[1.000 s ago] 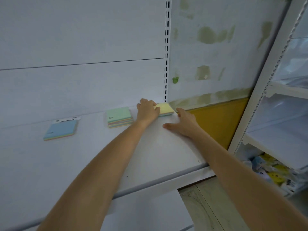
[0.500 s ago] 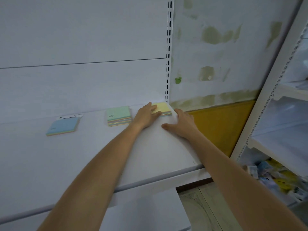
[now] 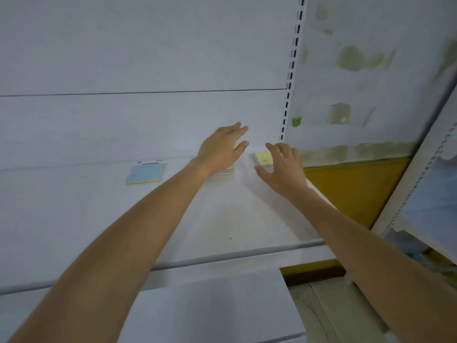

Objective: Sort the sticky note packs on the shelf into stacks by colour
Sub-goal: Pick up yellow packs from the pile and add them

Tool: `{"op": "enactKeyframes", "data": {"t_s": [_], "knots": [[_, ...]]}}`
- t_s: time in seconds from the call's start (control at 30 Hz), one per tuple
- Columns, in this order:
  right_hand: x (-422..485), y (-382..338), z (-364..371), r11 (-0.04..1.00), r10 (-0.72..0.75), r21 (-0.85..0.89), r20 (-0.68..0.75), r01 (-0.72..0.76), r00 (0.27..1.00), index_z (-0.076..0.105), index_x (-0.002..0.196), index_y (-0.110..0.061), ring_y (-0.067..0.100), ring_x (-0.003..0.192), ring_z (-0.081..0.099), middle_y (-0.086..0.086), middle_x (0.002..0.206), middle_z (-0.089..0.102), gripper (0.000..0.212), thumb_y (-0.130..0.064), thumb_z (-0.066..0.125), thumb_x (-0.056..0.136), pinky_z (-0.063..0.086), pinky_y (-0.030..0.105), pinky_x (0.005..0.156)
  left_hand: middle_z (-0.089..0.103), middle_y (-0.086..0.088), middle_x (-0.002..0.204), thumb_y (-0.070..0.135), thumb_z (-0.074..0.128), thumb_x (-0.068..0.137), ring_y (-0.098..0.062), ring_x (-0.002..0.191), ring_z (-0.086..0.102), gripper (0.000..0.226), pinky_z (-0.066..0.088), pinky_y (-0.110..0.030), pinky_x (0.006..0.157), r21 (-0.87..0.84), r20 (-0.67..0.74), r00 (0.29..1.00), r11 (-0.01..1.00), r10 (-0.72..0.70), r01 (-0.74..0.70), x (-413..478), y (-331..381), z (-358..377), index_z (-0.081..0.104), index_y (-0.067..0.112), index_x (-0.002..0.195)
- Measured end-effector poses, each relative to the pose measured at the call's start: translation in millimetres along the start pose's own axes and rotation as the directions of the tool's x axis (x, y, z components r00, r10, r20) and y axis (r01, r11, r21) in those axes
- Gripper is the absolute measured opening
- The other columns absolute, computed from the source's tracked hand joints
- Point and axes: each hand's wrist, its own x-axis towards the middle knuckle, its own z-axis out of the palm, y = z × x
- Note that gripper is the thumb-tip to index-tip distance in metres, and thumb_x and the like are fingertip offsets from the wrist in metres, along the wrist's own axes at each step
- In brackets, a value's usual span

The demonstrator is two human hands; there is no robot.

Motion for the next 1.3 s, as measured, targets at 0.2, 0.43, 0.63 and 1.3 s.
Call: {"op": "enactKeyframes", "data": {"t_s": [0.2, 0.43, 0.63, 1.3], "knots": [[-1, -123, 32, 0.984, -0.179, 0.04, 0.093, 0.176, 0.979, 0.032, 0.141, -0.017, 0.031, 0.134, 0.027, 0.009, 0.145, 0.033, 0.06, -0.037, 0.052, 0.088, 0.026, 0.04, 0.109, 0.027, -0.001, 0.155, 0.035, 0.034, 0.097, -0.022, 0.141, 0.028, 0.049, 0.024, -0.034, 0.113, 0.212, -0.041, 0.979, 0.956, -0.199, 0.203, -88, -115, -74, 0.032, 0.019, 0.143], [-47, -308, 101, 0.904, -0.427, 0.107, 0.282, 0.414, 0.859, 0.027, 0.143, -0.019, 0.029, 0.14, 0.02, 0.006, 0.153, 0.025, 0.06, -0.042, 0.045, 0.092, 0.019, 0.039, 0.114, 0.031, -0.005, 0.153, 0.034, 0.033, 0.097, -0.026, 0.139, 0.03, 0.048, 0.025, -0.036, 0.113, 0.31, -0.087, 0.902, 0.849, -0.424, 0.428, -234, -248, -178, 0.033, 0.015, 0.142], [-81, -440, 152, 0.826, -0.562, 0.21, 0.392, 0.523, 0.729, 0.026, 0.144, -0.02, 0.028, 0.141, 0.02, 0.006, 0.153, 0.026, 0.058, -0.044, 0.04, 0.093, 0.019, 0.04, 0.116, 0.043, -0.011, 0.145, 0.033, 0.036, 0.097, -0.031, 0.133, 0.038, 0.046, 0.032, -0.039, 0.108, 0.33, -0.145, 0.809, 0.743, -0.569, 0.582, -343, -343, -246, 0.04, 0.013, 0.138], [12, -661, 294, 0.82, -0.572, 0.322, 0.451, 0.473, 0.685, 0.035, 0.14, -0.013, 0.032, 0.138, 0.028, 0.009, 0.151, 0.032, 0.045, -0.028, 0.032, 0.098, 0.022, 0.039, 0.115, 0.052, -0.013, 0.133, 0.025, 0.048, 0.092, -0.029, 0.125, 0.045, 0.039, 0.035, -0.04, 0.106, 0.285, -0.048, 0.72, 0.681, -0.693, 0.674, -429, -554, -328, 0.051, 0.013, 0.129]]}}
